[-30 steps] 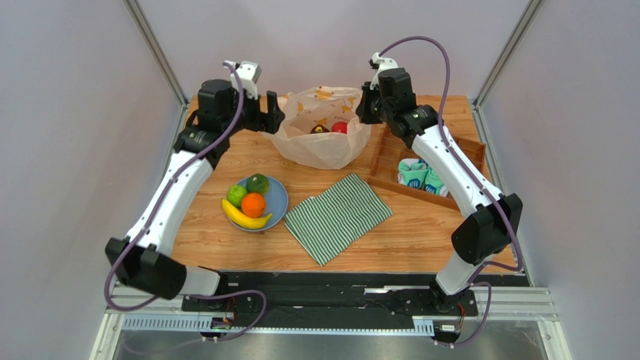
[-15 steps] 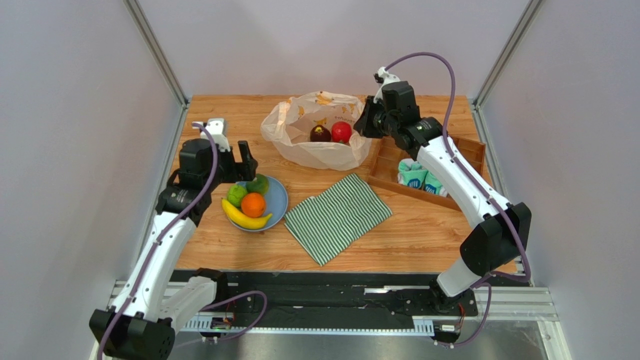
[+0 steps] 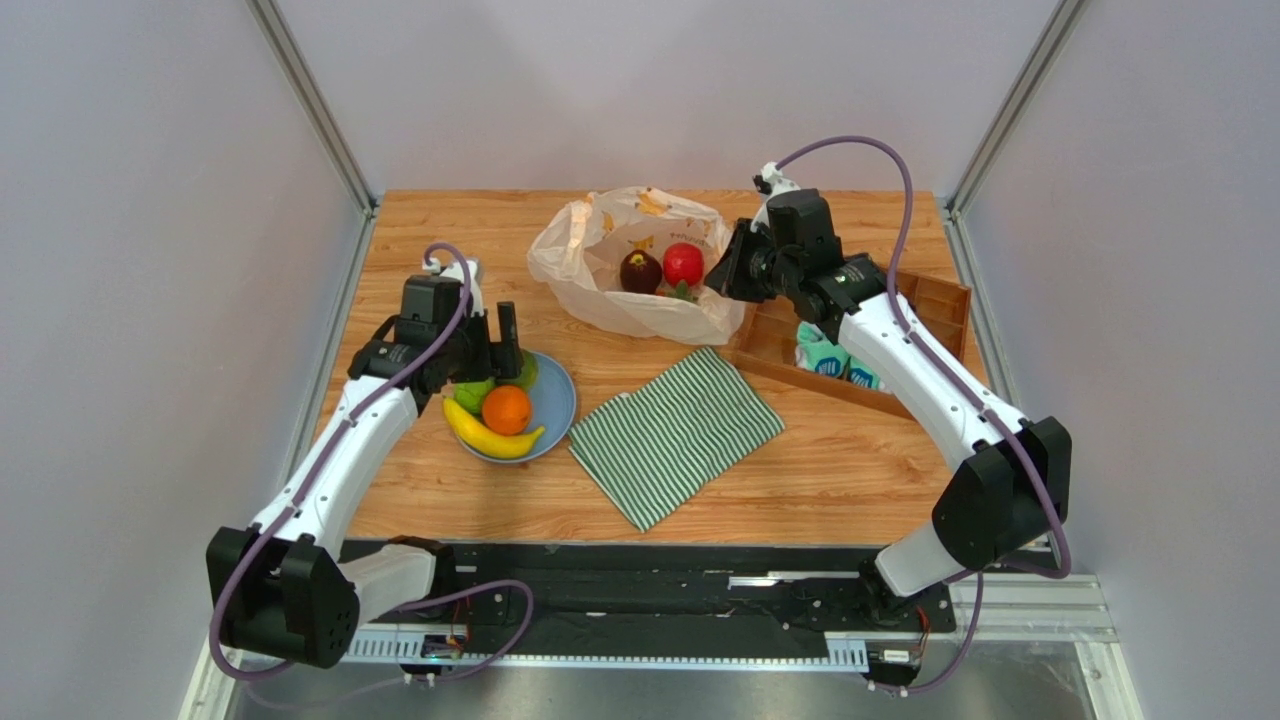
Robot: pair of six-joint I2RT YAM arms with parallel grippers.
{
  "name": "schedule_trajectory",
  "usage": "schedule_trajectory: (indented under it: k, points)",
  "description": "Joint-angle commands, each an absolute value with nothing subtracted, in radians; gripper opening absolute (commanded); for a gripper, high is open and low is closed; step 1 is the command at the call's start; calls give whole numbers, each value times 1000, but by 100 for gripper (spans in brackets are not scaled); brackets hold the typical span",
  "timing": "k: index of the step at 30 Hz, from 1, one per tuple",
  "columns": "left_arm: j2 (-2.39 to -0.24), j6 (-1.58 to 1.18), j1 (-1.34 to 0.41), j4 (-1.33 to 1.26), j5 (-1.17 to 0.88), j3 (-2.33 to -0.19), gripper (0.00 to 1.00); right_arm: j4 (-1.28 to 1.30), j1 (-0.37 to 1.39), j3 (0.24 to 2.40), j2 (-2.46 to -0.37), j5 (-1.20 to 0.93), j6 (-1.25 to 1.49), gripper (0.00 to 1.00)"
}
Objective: Place the fruits into the plastic bag
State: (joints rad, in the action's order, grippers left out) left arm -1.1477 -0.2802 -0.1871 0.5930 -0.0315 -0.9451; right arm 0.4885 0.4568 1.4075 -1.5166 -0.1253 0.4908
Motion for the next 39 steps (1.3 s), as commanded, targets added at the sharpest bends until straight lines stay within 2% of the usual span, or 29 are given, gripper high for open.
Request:
schedule_trajectory:
  k: [1,15,22,32,35,38,39]
  points:
    - [-1160,-342,-181,589,-44,-911,93,431,463,1408,-1486,-153,515,0]
    - [-1201,-442,-181,483,-11,-788,91,425,463,1399,-1480,-175,522,0]
    - [-1262,-446,-181,459,-38,-770,85,417,463,1394,-1488,-186,525,0]
    - [-1295,-445,-183,439,-64,-753,82,413,463,1393,-1494,-192,529,0]
    - [-1295,-445,-186,437,-69,-750,79,413,463,1393,-1496,-192,531,0]
    - [-1293,-442,-195,437,-74,-750,71,410,462,1391,-1496,-195,532,0]
    - [-1290,-439,-198,437,-75,-750,65,411,463,1391,-1496,-195,531,0]
